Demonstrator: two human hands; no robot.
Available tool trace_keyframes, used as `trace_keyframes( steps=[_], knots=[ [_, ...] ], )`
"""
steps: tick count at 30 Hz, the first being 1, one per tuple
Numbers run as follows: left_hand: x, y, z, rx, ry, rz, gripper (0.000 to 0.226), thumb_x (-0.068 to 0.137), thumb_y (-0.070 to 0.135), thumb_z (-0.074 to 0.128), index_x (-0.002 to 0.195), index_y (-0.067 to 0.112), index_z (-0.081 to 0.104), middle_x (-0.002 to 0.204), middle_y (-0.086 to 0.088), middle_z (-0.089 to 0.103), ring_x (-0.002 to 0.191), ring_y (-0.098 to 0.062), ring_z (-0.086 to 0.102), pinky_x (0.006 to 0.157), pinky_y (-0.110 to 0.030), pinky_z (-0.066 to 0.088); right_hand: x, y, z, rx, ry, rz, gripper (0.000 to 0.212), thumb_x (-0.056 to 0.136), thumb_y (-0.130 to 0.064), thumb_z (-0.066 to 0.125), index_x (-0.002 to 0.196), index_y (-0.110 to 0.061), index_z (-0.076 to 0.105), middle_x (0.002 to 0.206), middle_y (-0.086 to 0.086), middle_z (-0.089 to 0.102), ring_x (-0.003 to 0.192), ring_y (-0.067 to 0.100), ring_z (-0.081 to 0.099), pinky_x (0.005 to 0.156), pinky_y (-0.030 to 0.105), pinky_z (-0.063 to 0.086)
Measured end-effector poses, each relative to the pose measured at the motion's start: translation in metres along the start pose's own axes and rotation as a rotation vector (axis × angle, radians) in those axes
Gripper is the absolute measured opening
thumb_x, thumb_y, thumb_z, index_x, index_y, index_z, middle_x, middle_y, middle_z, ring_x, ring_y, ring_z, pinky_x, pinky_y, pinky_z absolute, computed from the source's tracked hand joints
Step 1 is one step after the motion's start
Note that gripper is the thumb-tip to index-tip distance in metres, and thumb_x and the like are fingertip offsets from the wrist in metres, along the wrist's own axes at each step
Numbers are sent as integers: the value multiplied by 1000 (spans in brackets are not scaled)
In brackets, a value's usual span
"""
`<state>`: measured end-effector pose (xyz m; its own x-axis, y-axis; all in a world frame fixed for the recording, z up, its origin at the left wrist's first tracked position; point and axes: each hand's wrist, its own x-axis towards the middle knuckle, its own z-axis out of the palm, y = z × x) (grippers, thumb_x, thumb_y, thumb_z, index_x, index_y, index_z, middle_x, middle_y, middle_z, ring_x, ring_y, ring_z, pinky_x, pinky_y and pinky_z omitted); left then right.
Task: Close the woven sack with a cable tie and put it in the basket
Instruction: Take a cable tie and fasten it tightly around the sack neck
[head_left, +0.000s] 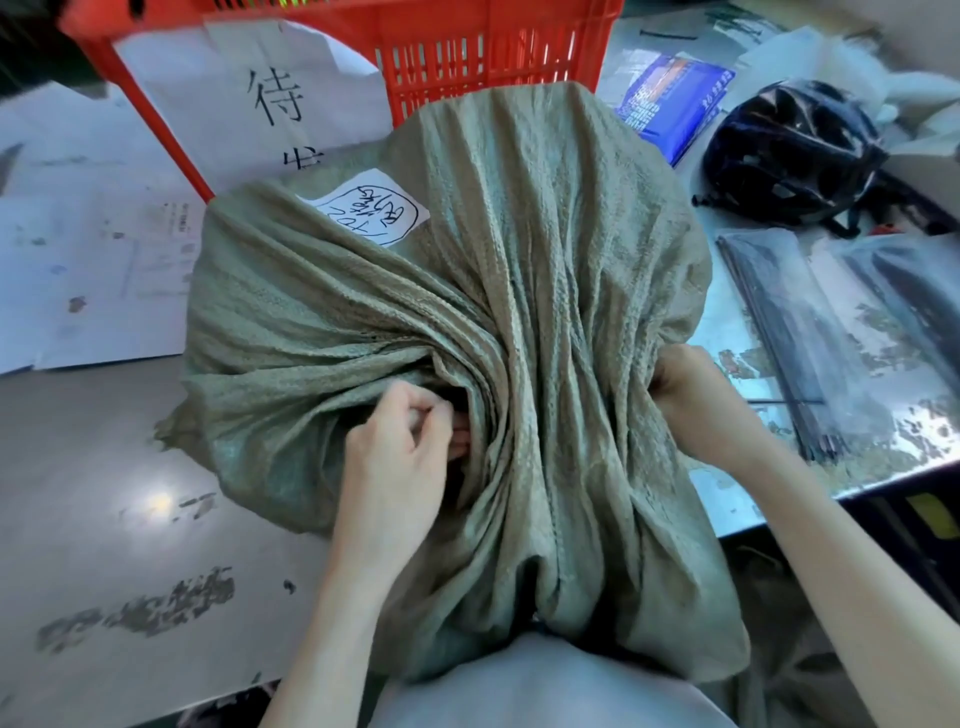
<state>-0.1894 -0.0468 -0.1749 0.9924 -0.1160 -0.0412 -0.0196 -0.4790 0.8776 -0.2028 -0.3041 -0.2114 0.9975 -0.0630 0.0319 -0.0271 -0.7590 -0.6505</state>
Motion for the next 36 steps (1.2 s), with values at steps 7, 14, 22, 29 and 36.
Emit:
trace_keyframes(
  steps=[7,14,22,29,36],
  knots=[
    [9,-3,-24,-427,294,1,14,97,5,47,86,10,53,88,-9,72,65,-14,71,59,-21,55,-16,0,-37,102,-8,119,17,74,-2,75,67,-17,70,46,-15,62,41,6,54,50,16,45],
    [11,4,-27,-728,235,34,11,101,9,42,92,8,48,83,-10,75,69,-19,70,65,-23,54,-32,6,-62,264,67,233,10,77,-2,74,75,-12,73,60,6,71,50,13,58,53,18,48],
    [12,1,-5,-596,125,201,23,93,-3,53,96,15,68,92,4,71,79,-8,67,78,-20,51,-29,-8,-47,1210,272,211,17,60,-19,76,75,-10,76,66,0,67,64,11,61,69,18,51],
    [34,16,13,-376,158,345,21,91,5,57,91,24,65,91,-4,69,84,-8,66,81,-21,49,-6,-28,-45,920,463,34,7,77,-7,70,83,-11,73,63,-2,70,61,12,65,69,21,53],
    [55,31,37,-346,144,357,16,95,2,45,93,14,55,76,7,61,74,-8,71,80,-26,50,26,-61,-40,782,492,-136,16,77,-16,70,66,-28,68,71,-3,63,72,17,54,70,22,42]
  ],
)
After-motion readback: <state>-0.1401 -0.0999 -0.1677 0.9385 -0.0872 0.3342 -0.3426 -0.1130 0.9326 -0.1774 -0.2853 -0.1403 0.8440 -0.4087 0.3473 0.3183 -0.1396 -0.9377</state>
